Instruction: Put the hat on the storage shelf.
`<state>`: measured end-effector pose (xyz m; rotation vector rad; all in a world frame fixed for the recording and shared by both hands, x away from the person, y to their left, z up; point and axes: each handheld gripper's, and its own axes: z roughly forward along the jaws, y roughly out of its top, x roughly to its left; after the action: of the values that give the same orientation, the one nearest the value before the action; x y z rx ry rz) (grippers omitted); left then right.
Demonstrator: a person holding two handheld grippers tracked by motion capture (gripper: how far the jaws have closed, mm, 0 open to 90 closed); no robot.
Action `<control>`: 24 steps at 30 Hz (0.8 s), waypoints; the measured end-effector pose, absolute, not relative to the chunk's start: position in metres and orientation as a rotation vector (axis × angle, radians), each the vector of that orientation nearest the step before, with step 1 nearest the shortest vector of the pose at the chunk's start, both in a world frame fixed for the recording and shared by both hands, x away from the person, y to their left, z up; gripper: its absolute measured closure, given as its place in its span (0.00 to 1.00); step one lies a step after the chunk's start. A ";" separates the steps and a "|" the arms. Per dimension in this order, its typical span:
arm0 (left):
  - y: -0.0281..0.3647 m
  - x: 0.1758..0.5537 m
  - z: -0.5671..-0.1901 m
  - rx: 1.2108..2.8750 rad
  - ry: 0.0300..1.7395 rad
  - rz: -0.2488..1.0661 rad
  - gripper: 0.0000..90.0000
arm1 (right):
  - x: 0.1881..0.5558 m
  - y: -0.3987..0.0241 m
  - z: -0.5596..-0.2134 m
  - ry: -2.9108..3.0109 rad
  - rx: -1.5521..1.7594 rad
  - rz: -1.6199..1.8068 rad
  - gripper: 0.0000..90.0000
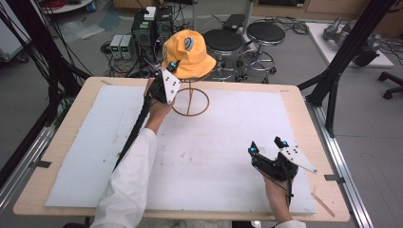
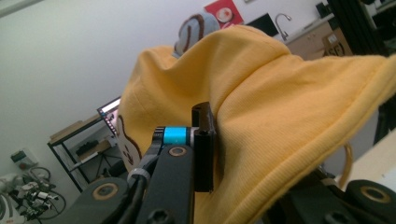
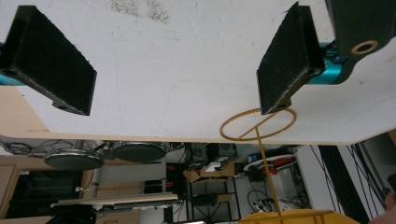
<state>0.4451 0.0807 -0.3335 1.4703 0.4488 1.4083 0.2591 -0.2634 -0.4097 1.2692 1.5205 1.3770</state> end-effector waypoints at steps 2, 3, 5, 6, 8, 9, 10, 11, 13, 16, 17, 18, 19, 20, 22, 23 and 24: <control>0.080 0.445 -0.337 1.494 0.448 1.397 0.90 | 0.259 -0.263 -0.409 1.518 1.272 1.381 0.12; 0.080 0.444 -0.338 1.497 0.448 1.391 0.88 | 0.259 -0.263 -0.409 1.518 1.274 1.382 0.12; 0.080 0.444 -0.338 1.500 0.449 1.378 0.87 | 0.259 -0.263 -0.409 1.515 1.274 1.383 0.12; 0.081 0.444 -0.337 1.499 0.449 1.370 0.86 | 0.260 -0.263 -0.409 1.511 1.270 1.381 0.12; 0.082 0.443 -0.336 1.505 0.452 1.355 0.83 | 0.261 -0.264 -0.409 1.509 1.277 1.382 0.12; 0.083 0.443 -0.336 1.513 0.456 1.344 0.81 | 0.261 -0.264 -0.409 1.507 1.280 1.386 0.12; 0.084 0.443 -0.336 1.520 0.455 1.341 0.78 | 0.261 -0.263 -0.409 1.503 1.293 1.391 0.12; 0.084 0.443 -0.336 1.521 0.457 1.324 0.75 | 0.261 -0.264 -0.409 1.504 1.295 1.395 0.12; 0.085 0.443 -0.338 1.544 0.453 1.300 0.73 | 0.262 -0.264 -0.409 1.503 1.296 1.396 0.12; 0.084 0.442 -0.341 1.583 0.422 1.304 0.74 | 0.262 -0.264 -0.409 1.500 1.292 1.397 0.12; 0.084 0.442 -0.342 1.587 0.414 1.304 0.73 | 0.262 -0.264 -0.409 1.502 1.293 1.395 0.12; 0.085 0.441 -0.343 1.592 0.405 1.297 0.71 | 0.262 -0.264 -0.409 1.500 1.296 1.394 0.12; 0.085 0.440 -0.343 1.606 0.393 1.291 0.64 | 0.262 -0.264 -0.410 1.501 1.295 1.394 0.12; 0.085 0.439 -0.343 1.614 0.383 1.287 0.58 | 0.262 -0.264 -0.410 1.501 1.297 1.394 0.12; 0.086 0.436 -0.342 1.628 0.347 1.255 0.51 | 0.262 -0.263 -0.410 1.501 1.295 1.394 0.12; 0.086 0.434 -0.341 1.632 0.331 1.248 0.48 | 0.262 -0.263 -0.410 1.502 1.295 1.392 0.12; 0.086 0.433 -0.341 1.630 0.316 1.242 0.44 | 0.262 -0.263 -0.410 1.502 1.295 1.391 0.12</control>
<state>0.4325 0.0859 -0.3405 1.6296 0.3164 1.2417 0.2623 -0.2630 -0.4096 1.2950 1.5024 1.3910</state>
